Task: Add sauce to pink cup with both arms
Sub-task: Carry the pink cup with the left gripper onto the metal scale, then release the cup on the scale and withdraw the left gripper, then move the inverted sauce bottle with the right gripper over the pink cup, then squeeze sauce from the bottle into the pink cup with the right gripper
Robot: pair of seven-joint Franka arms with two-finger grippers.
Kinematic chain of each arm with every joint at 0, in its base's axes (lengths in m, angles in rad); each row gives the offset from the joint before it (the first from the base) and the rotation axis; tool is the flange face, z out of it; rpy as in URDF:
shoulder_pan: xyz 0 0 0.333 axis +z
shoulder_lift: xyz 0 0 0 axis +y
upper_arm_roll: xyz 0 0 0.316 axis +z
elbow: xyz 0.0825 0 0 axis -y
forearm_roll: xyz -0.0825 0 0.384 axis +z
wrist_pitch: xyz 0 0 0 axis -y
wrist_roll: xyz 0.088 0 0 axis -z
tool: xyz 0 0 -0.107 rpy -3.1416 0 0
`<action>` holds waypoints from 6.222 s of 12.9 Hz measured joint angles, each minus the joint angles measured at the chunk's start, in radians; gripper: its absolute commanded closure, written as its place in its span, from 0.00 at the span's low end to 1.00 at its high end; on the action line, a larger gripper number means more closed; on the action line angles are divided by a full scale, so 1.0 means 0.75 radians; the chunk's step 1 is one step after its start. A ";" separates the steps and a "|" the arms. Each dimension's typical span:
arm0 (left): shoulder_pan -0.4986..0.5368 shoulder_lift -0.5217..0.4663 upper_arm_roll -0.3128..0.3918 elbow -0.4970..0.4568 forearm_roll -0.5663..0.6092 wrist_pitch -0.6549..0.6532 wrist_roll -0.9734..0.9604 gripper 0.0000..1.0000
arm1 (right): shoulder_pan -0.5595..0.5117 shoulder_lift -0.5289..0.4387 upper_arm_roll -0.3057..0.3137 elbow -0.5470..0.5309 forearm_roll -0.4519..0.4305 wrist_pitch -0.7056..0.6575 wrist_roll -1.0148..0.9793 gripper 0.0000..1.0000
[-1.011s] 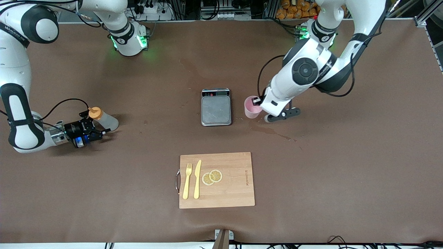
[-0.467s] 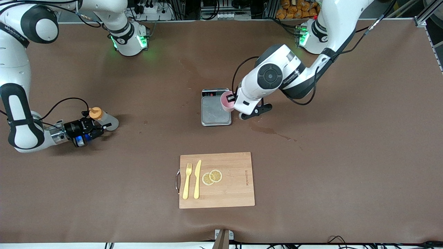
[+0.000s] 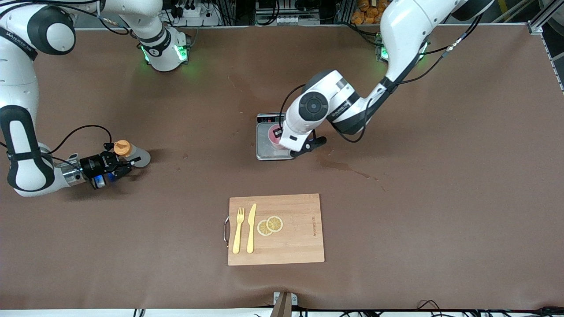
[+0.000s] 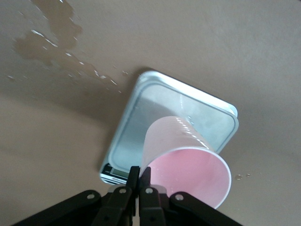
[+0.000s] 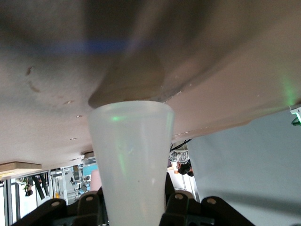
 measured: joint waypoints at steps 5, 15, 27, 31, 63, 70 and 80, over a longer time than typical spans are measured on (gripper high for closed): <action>-0.044 0.014 0.015 0.001 0.029 0.077 -0.059 1.00 | 0.043 -0.044 0.008 0.046 0.001 -0.049 0.148 0.55; -0.096 0.042 0.045 0.003 0.142 0.088 -0.208 0.00 | 0.248 -0.165 0.014 0.103 0.001 -0.066 0.497 0.50; 0.057 -0.234 0.062 0.059 0.197 -0.081 -0.330 0.00 | 0.574 -0.273 0.006 0.114 -0.162 0.023 0.847 0.50; 0.283 -0.322 0.062 0.060 0.197 -0.168 0.002 0.00 | 0.691 -0.287 0.006 0.121 -0.166 0.067 1.027 0.51; 0.955 -0.686 0.067 0.295 0.125 -0.941 1.455 0.00 | 1.264 -0.282 0.004 0.182 -0.498 0.024 2.089 0.57; 0.986 -0.708 0.075 0.290 0.039 -0.968 1.451 0.00 | 1.303 -0.274 0.003 0.214 -0.551 -0.065 2.161 0.56; 1.021 -0.707 0.079 0.234 -0.006 -0.906 1.449 0.00 | 1.338 -0.226 0.003 0.313 -0.628 -0.212 2.234 0.57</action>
